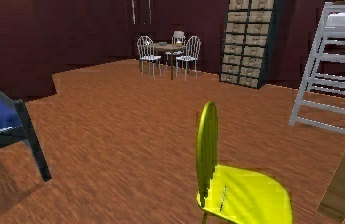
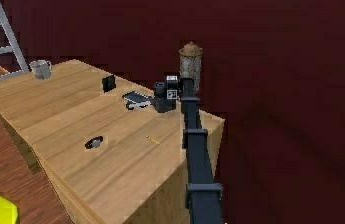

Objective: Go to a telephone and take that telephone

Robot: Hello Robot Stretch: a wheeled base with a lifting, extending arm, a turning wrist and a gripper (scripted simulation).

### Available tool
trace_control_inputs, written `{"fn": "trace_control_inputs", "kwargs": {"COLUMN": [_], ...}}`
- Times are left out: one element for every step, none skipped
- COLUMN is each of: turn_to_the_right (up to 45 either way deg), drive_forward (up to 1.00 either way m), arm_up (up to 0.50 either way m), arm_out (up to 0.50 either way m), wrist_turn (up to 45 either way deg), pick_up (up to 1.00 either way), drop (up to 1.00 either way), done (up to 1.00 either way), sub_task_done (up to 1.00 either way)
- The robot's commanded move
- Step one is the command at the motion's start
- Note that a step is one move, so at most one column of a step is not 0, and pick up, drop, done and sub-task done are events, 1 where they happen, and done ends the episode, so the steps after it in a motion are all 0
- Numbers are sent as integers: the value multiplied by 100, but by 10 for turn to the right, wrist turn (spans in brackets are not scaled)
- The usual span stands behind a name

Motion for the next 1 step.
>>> {"fn": "trace_control_inputs", "kwargs": {"turn_to_the_right": [0], "drive_forward": [0], "arm_up": [0], "arm_out": [0], "wrist_turn": [0], "pick_up": [0], "drop": [0], "done": [100], "sub_task_done": [0]}}
